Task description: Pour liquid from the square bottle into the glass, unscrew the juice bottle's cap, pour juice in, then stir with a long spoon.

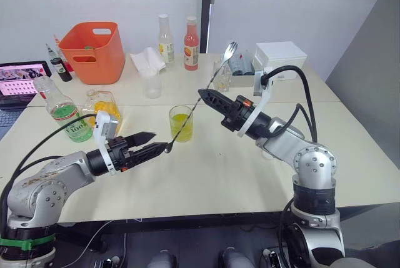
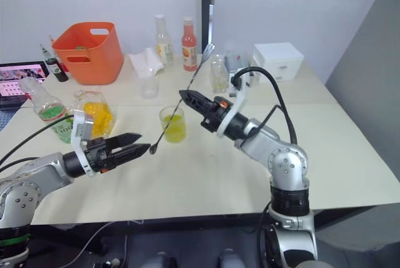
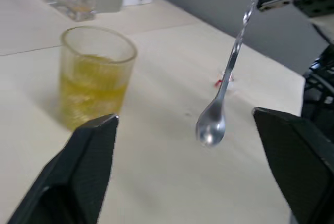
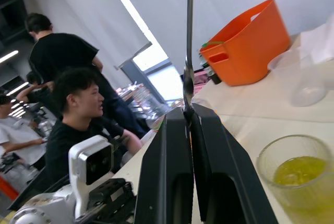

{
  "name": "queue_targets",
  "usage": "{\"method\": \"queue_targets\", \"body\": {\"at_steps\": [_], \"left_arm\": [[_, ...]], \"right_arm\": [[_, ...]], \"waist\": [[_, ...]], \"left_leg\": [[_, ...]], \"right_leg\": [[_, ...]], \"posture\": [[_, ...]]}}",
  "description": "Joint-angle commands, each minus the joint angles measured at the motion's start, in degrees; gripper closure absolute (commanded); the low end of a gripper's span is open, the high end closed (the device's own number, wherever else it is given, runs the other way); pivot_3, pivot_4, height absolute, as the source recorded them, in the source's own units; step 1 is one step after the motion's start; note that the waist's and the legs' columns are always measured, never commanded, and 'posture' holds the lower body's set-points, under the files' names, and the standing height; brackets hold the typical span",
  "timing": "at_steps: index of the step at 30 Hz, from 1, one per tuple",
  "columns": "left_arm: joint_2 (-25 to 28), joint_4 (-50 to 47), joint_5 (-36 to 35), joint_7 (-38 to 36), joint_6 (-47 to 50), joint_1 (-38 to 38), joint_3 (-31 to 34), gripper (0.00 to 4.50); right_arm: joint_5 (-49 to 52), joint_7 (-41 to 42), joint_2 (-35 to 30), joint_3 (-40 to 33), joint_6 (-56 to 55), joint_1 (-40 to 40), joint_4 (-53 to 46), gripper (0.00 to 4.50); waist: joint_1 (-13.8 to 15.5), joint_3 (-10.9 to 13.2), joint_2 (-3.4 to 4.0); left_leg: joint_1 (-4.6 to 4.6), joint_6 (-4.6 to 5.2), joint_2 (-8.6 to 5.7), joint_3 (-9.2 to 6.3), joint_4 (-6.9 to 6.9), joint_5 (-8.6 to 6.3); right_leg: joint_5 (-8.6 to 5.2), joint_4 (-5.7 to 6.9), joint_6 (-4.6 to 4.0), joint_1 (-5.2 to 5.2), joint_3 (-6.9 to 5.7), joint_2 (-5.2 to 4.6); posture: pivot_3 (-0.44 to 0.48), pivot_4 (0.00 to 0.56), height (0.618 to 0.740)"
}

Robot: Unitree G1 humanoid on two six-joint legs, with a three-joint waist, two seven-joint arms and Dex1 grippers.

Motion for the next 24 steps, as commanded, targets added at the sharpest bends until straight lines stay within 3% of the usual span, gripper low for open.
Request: {"method": "queue_targets", "body": {"at_steps": [1, 7, 11, 24], "left_arm": [[0.1, 0.3, 5.9, 0.8, -6.3, 0.0, 0.3, 0.01], [-1.3, 3.5, 13.2, 1.4, -12.2, -1.3, -2.7, 0.01], [-2.6, 5.0, 15.0, 1.4, -13.8, -2.1, -4.0, 0.01], [-3.8, 4.9, 16.7, 0.9, -14.2, -2.9, -4.9, 0.01]], "right_arm": [[-2.7, 2.5, -2.0, -2.1, -4.1, -6.3, 0.8, 4.50], [-12.1, 5.3, -2.9, 0.6, -8.9, -16.8, 8.8, 4.50], [-22.1, 9.9, -3.0, 6.5, -13.6, -23.6, 15.8, 4.50], [-40.7, 22.3, 3.1, 15.9, -27.1, -28.0, 34.4, 4.50]], "waist": [[0.0, 0.1, 0.03], [0.0, 0.1, 0.07], [-0.1, 0.1, 0.08], [-0.2, 0.1, 0.07]], "left_leg": [[-0.03, 0.00, 0.00, 0.02, 0.00, 0.00], [-0.06, 0.00, 0.02, 0.13, -0.06, 0.00], [-0.18, 0.00, 0.03, 0.24, -0.07, 0.00], [-0.52, 0.00, 0.05, 0.28, -0.03, 0.00]], "right_leg": [[0.00, -0.01, 0.00, -0.02, 0.00, 0.00], [0.01, -0.03, -0.01, -0.10, 0.00, 0.01], [0.03, 0.04, -0.01, -0.26, 0.04, -0.09], [0.04, 0.26, -0.02, -0.73, 0.04, -0.16]], "posture": [[0.000, 0.150, 0.715], [0.000, 0.150, 0.715], [0.000, 0.150, 0.715], [0.000, 0.150, 0.715]]}}
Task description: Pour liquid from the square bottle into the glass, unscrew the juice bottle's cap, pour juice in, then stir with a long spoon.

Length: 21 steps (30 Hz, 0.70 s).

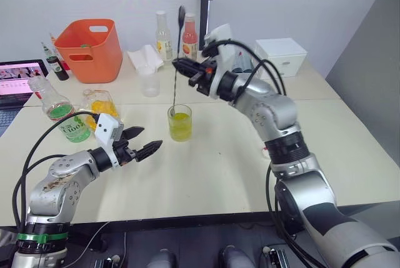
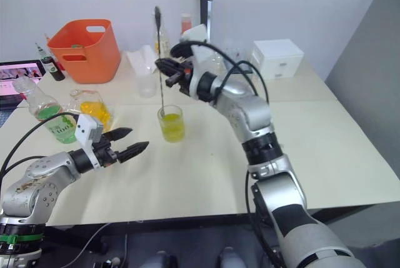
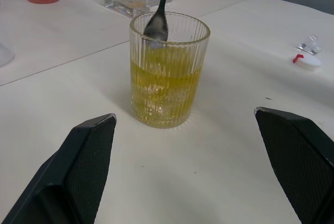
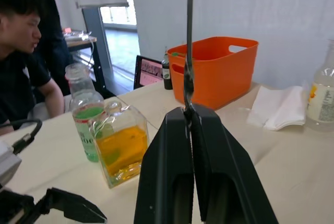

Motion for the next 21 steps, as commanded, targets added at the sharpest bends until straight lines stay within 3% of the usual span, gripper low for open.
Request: {"method": "queue_targets", "body": {"at_steps": [1, 9, 21], "left_arm": [[-0.3, -1.8, 0.0, 0.8, 0.1, -1.1, 0.4, 0.01], [-1.6, -3.2, -0.1, 2.3, 1.8, -2.0, -0.1, 0.01], [-2.0, -4.6, -0.5, 2.4, 3.5, -1.6, 0.2, 0.01]], "right_arm": [[-3.6, 2.2, 1.5, -0.4, -5.1, -3.3, 3.9, 4.50], [-9.2, 3.3, 1.3, -1.7, -9.1, -5.2, 10.8, 4.50], [-8.4, 4.4, -0.5, -2.4, -0.1, -0.2, -1.7, 4.50]], "waist": [[0.0, 0.0, 0.00], [0.1, 0.0, 0.00], [-0.1, 0.0, 0.00]], "left_leg": [[0.00, 0.00, 0.00, 0.00, 0.00, 0.00], [0.00, 0.00, -0.01, -0.12, 0.01, 0.00], [0.01, -0.01, 0.00, -0.38, -0.01, 0.00]], "right_leg": [[0.00, 0.00, 0.00, 0.00, 0.00, 0.00], [0.01, 0.02, 0.00, 0.00, -0.03, -0.03], [0.02, 0.06, -0.01, -0.01, -0.04, -0.02]], "posture": [[0.000, 0.150, 0.715], [0.000, 0.150, 0.715], [0.000, 0.150, 0.715]]}}
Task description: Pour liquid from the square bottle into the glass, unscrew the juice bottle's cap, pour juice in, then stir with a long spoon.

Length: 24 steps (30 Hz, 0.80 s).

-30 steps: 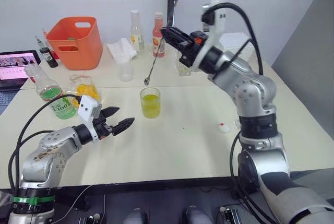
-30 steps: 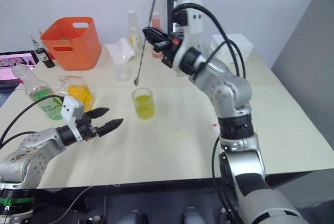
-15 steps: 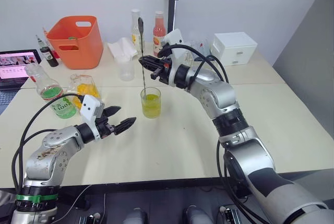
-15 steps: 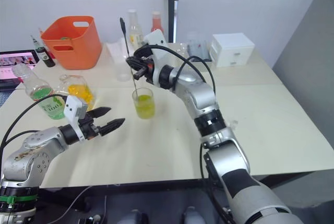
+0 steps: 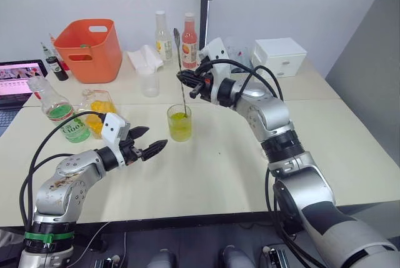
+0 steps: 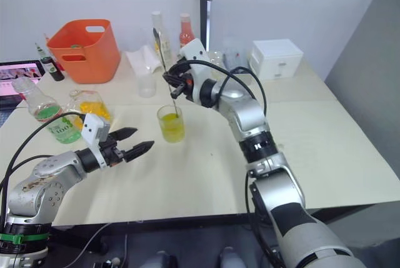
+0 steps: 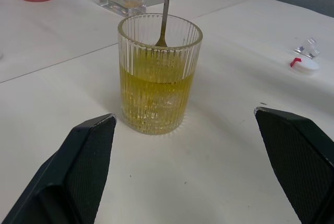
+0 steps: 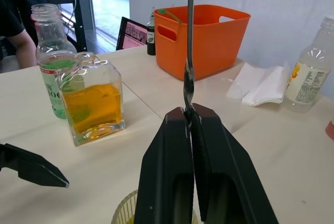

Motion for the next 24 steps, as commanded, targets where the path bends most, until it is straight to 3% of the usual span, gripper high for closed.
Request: {"method": "queue_targets", "body": {"at_steps": [1, 8, 13, 18, 24], "left_arm": [[0.2, -2.2, -0.9, 0.1, 0.2, -0.7, 0.9, 0.01], [0.3, -2.0, -0.9, 0.1, 0.4, -0.9, 1.1, 0.01], [0.6, -2.2, -0.9, 0.1, 0.7, -0.8, 1.4, 0.01], [0.5, -2.6, -0.8, 0.3, 1.1, -0.6, 1.5, 0.01], [0.5, -2.7, -1.0, 0.1, 1.5, -0.3, 1.6, 0.01]], "right_arm": [[1.7, -0.2, 0.6, -1.9, 2.9, 0.2, -6.6, 4.50], [2.3, -1.5, 4.0, -3.0, 5.5, -0.2, -7.8, 4.50], [1.6, -3.8, 8.0, -4.8, 1.5, -3.5, -1.5, 4.50], [-0.9, -4.2, 7.3, -6.2, -4.7, -5.9, 7.5, 4.50], [-1.7, -2.4, 5.4, -5.7, -5.0, -5.5, 7.7, 4.50]], "waist": [[0.0, 0.0, 0.00], [0.1, 0.0, 0.00], [-0.1, 0.0, 0.00], [-0.1, 0.0, 0.00], [0.1, 0.0, 0.00]], "left_leg": [[0.00, 0.00, 0.00, -0.01, 0.00, 0.00], [0.00, 0.00, -0.01, -0.01, 0.01, 0.00], [0.02, 0.00, -0.01, 0.00, 0.01, 0.00], [0.02, 0.00, -0.02, 0.02, 0.00, 0.00], [0.01, -0.01, -0.03, 0.02, 0.00, 0.00]], "right_leg": [[0.00, 0.00, 0.00, 0.00, 0.00, 0.00], [0.00, 0.00, 0.00, 0.00, -0.01, 0.00], [0.00, 0.01, -0.01, 0.00, -0.01, 0.00], [0.01, 0.00, -0.01, -0.01, -0.02, 0.00], [0.01, 0.00, -0.01, 0.00, -0.02, -0.02]], "posture": [[0.000, 0.150, 0.715], [0.000, 0.150, 0.715], [0.000, 0.150, 0.715], [0.000, 0.150, 0.715], [0.000, 0.150, 0.715]]}}
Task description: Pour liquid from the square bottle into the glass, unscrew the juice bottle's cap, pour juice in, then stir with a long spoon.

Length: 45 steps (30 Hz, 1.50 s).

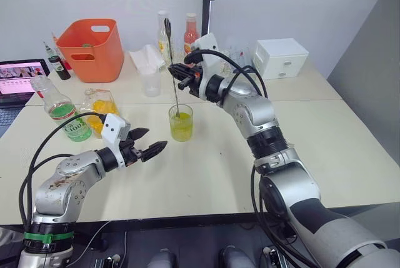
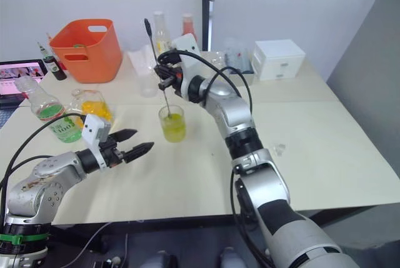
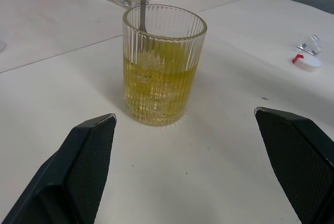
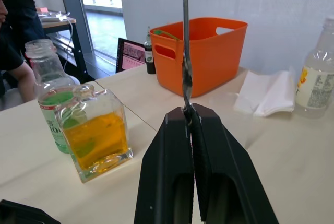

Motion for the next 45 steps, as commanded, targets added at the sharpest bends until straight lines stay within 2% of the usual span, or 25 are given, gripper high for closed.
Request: {"method": "queue_targets", "body": {"at_steps": [1, 8, 14, 18, 21, 26, 30, 35, 39, 45], "left_arm": [[0.5, -2.4, -1.0, 0.0, 0.0, -0.3, 1.2, 0.01], [0.5, -2.0, -0.8, -0.3, -0.2, -0.2, 1.2, 0.01], [0.8, -1.7, -0.6, -0.6, -0.4, -0.1, 1.6, 0.01], [0.9, -1.8, -0.4, -0.5, -0.5, 0.1, 1.6, 0.01], [0.8, -1.9, -0.4, -0.4, -0.5, 0.1, 1.6, 0.01], [0.7, -2.3, -0.3, -0.1, -0.4, 0.2, 1.6, 0.01], [0.7, -2.5, -0.4, 0.0, -0.3, 0.4, 1.8, 0.01], [0.8, -2.6, -0.5, -0.1, -0.3, 0.7, 2.1, 0.01], [0.4, -2.8, -0.5, -0.2, -0.4, 0.9, 1.7, 0.01], [0.2, -2.9, -0.5, 0.0, -0.4, 0.8, 1.5, 0.01]], "right_arm": [[-0.4, 2.0, -1.9, -0.2, -0.2, -0.3, -4.0, 4.50], [0.6, 5.9, -4.4, 2.4, 7.2, 3.5, -14.4, 4.50], [1.8, 5.2, -1.5, 3.1, 12.3, 6.0, -20.2, 4.50], [2.9, 2.9, 1.8, 0.0, 9.4, 4.9, -17.5, 4.50], [2.0, 1.6, 2.4, -1.9, 4.9, 2.7, -11.8, 4.50], [0.2, 0.5, 1.2, -3.5, -1.4, 0.1, -3.4, 4.50], [-0.5, 2.0, -0.3, -2.7, -2.3, 0.1, -2.5, 4.50], [-0.4, 4.8, -2.0, -0.5, 1.5, 2.1, -7.8, 4.50], [1.1, 6.9, -3.2, 1.2, 6.2, 4.4, -16.4, 4.50], [1.4, 6.3, -0.9, 2.5, 9.0, 7.0, -20.8, 4.50]], "waist": [[0.0, 0.0, 0.00], [-0.1, 0.0, 0.00], [-0.1, 0.0, 0.00], [0.0, 0.0, 0.00], [0.0, 0.0, 0.00], [-0.1, 0.0, 0.00], [0.0, 0.0, 0.00], [-0.1, 0.0, 0.00], [-0.1, 0.0, 0.00], [-0.1, 0.0, 0.00]], "left_leg": [[0.00, 0.00, 0.00, 0.00, 0.00, 0.00], [0.01, 0.00, 0.01, -0.02, 0.00, 0.00], [0.01, 0.00, 0.03, -0.03, -0.01, 0.00], [0.01, 0.00, 0.01, -0.03, 0.01, 0.00], [0.01, 0.00, 0.00, -0.02, 0.01, 0.00], [0.02, -0.01, 0.00, 0.00, 0.01, 0.00], [0.01, -0.01, -0.01, -0.01, 0.01, 0.00], [0.01, -0.01, 0.01, -0.02, 0.00, 0.00], [0.01, -0.01, 0.01, -0.03, -0.01, 0.00], [0.02, -0.01, 0.02, -0.04, 0.01, 0.00]], "right_leg": [[0.00, 0.00, 0.00, 0.00, 0.00, 0.00], [0.00, 0.01, 0.00, 0.00, -0.01, 0.01], [0.00, 0.03, 0.00, -0.01, -0.01, 0.03], [0.00, 0.02, 0.00, -0.01, -0.01, 0.01], [0.01, 0.01, 0.00, 0.00, -0.01, 0.01], [0.01, 0.01, 0.00, -0.01, -0.01, 0.01], [0.01, 0.01, 0.00, 0.00, -0.01, 0.00], [0.01, 0.02, -0.01, -0.01, -0.01, 0.01], [0.01, 0.02, 0.00, -0.01, -0.01, 0.01], [0.01, 0.04, 0.00, 0.00, -0.02, 0.02]], "posture": [[0.000, 0.150, 0.715], [0.000, 0.150, 0.715], [0.000, 0.150, 0.715], [0.000, 0.150, 0.715], [0.000, 0.150, 0.715], [0.000, 0.150, 0.715], [0.000, 0.150, 0.715], [0.000, 0.150, 0.715], [0.000, 0.150, 0.715], [0.000, 0.150, 0.715]]}}
